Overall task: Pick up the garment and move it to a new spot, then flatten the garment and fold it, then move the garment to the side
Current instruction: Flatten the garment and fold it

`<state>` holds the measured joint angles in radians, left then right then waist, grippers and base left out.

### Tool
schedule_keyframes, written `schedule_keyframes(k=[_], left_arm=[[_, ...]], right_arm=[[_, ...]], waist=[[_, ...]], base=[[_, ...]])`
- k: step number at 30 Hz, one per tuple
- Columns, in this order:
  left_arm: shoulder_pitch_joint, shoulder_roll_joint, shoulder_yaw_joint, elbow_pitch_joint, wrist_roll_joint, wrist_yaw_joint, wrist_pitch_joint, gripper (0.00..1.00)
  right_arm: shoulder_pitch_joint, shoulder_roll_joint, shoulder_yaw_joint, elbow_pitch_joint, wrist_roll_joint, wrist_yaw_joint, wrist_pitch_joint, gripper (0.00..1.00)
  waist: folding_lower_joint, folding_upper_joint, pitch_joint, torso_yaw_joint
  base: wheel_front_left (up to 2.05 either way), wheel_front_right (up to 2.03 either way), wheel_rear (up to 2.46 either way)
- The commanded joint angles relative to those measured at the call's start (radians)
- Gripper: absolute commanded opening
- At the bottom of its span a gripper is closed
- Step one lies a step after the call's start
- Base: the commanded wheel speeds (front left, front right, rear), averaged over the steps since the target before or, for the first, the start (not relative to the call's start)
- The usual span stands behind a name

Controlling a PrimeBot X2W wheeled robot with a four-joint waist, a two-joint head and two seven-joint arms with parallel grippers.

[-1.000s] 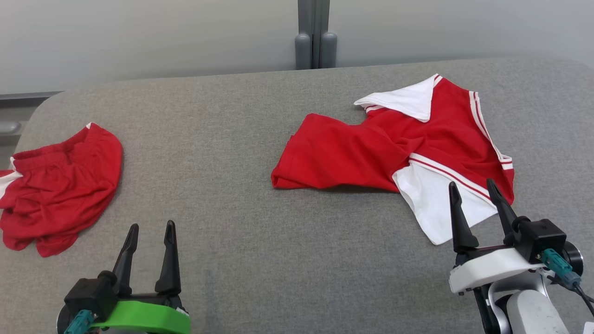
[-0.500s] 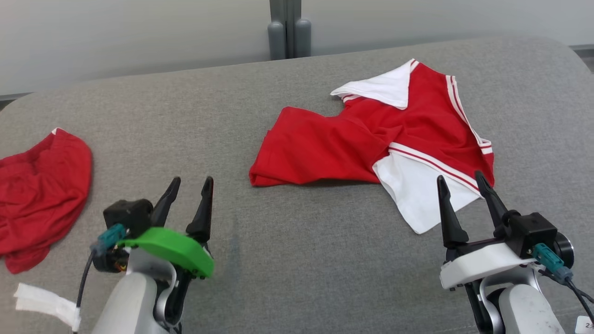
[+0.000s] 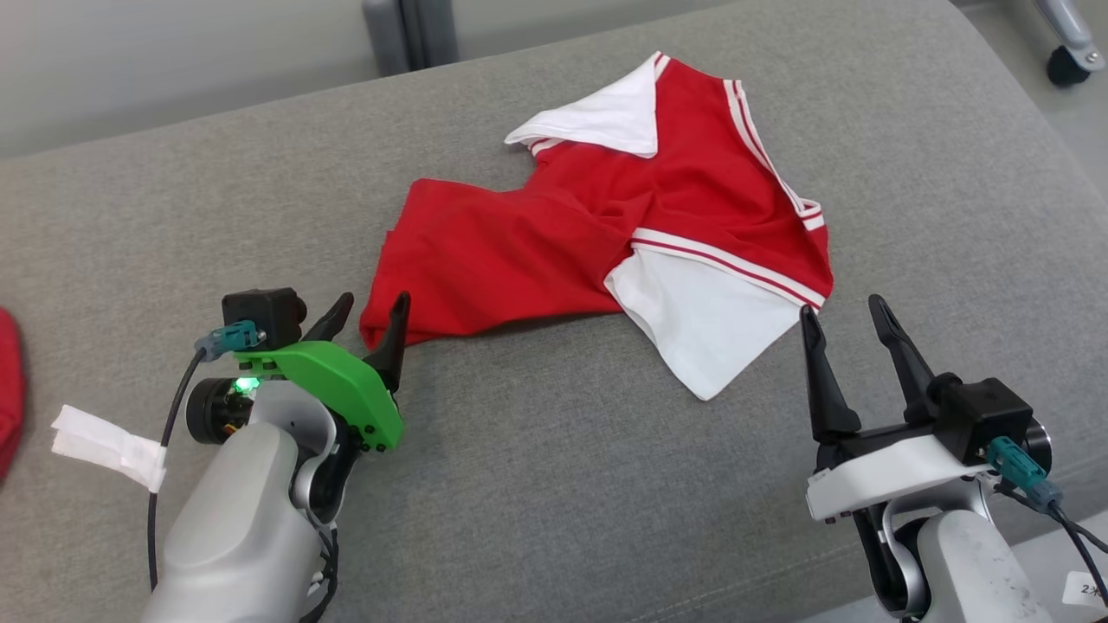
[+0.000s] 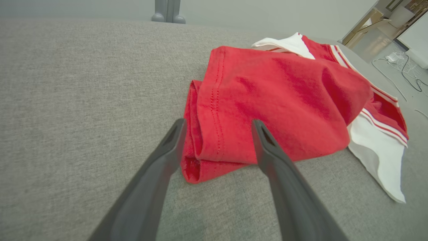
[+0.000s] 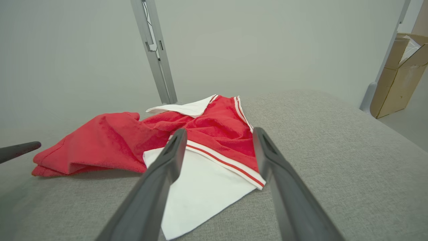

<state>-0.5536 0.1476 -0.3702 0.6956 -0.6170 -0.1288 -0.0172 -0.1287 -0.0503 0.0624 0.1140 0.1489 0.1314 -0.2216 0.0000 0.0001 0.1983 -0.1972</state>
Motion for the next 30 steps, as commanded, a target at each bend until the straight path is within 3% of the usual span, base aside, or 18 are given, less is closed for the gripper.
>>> schedule_keyframes(k=[1, 5, 11, 17, 18, 19, 20, 30], left_arm=[[-0.022, 0.011, -0.002, 0.017, -0.005, -0.002, 0.003, 1.0], [-0.057, 0.019, 0.0, 0.071, 0.001, 0.013, 0.001, 1.0], [-0.092, 0.022, 0.005, 0.148, 0.017, 0.091, 0.023, 1.0], [-0.108, 0.005, 0.0, 0.169, -0.007, 0.065, 0.031, 1.0], [-0.111, 0.004, -0.003, 0.171, -0.007, 0.06, 0.032, 0.76], [-0.115, 0.003, -0.008, 0.169, -0.005, 0.055, 0.03, 0.42], [-0.117, 0.002, -0.01, 0.166, -0.003, 0.05, 0.021, 0.0], [-0.038, 0.011, -0.022, 0.101, -0.033, 0.014, -0.075, 0.0]], right_arm=[[-0.01, 0.0, -0.003, 0.007, 0.006, -0.001, -0.008, 1.0], [-0.015, 0.0, 0.002, 0.018, 0.016, -0.001, -0.019, 1.0], [-0.017, 0.0, 0.005, 0.03, 0.023, -0.001, -0.027, 1.0], [-0.019, 0.0, -0.001, 0.038, 0.016, -0.001, -0.032, 1.0], [-0.019, 0.0, -0.001, 0.039, 0.013, -0.001, -0.033, 1.0], [-0.019, 0.0, -0.001, 0.038, 0.012, -0.001, -0.033, 1.0], [-0.019, 0.0, -0.001, 0.038, 0.01, -0.001, -0.033, 1.0], [0.008, 0.0, -0.015, 0.026, -0.006, -0.001, -0.014, 1.0]], waist=[[0.0, -0.0001, 0.043, -0.049], [0.0, -0.0001, 0.055, -0.065], [0.0, -0.0001, 0.059, -0.076], [0.0, -0.0001, 0.051, -0.07], [0.0, -0.0001, 0.047, -0.068], [0.0, -0.0001, 0.045, -0.066], [0.0, -0.0001, 0.042, -0.063], [0.0, -0.0001, 0.001, -0.013]], base=[[0.0, 0.0, 0.0], [0.0, 0.0, 0.0], [0.0, 0.0, 0.0], [0.0, 0.0, 0.0], [0.0, 0.0, 0.0], [0.0, 0.0, 0.0], [0.0, 0.0, 0.0], [0.0, 0.0, 0.0]])
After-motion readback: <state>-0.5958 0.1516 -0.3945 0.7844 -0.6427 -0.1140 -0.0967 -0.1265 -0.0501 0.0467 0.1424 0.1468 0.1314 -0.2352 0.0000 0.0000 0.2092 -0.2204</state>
